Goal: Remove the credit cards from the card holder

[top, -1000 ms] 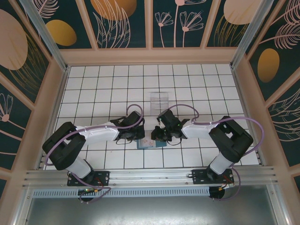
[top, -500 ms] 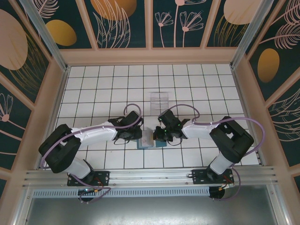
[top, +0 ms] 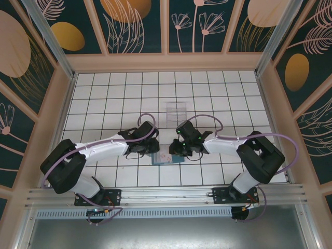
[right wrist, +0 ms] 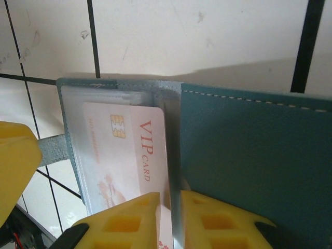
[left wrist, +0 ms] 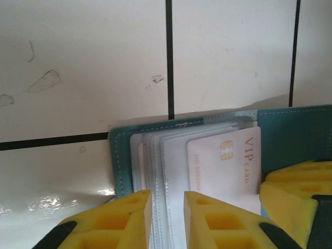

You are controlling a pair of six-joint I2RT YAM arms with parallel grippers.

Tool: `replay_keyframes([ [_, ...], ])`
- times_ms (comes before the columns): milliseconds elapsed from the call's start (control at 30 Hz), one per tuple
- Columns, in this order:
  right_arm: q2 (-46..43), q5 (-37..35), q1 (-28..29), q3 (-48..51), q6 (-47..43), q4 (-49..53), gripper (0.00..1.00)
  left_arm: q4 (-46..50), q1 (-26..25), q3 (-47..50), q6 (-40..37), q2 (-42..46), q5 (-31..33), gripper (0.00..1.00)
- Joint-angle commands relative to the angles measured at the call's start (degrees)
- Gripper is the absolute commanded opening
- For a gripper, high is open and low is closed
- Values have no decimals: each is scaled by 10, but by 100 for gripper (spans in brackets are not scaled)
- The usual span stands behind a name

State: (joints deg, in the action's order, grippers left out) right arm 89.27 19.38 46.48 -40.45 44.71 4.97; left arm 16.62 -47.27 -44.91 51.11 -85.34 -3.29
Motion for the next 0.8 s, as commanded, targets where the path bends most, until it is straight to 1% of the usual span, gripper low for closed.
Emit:
replay_keyframes([
  [0,-17,-3,-2,0,9,4,21,-10,1,-2,-5,-2,-20,26],
  [200,-17,10,-2,10,12,-12,24,-28,1,13,-7,-26,-32,27],
  [333,-20,11,-2,14,12,-12,25,-20,1,20,-15,-45,-22,26],
  [533,-30,15,-2,31,19,-29,27,-8,1,26,-23,-57,-8,21],
  [767,-19,41,-4,52,23,-75,28,2,1,25,-31,-69,3,21],
])
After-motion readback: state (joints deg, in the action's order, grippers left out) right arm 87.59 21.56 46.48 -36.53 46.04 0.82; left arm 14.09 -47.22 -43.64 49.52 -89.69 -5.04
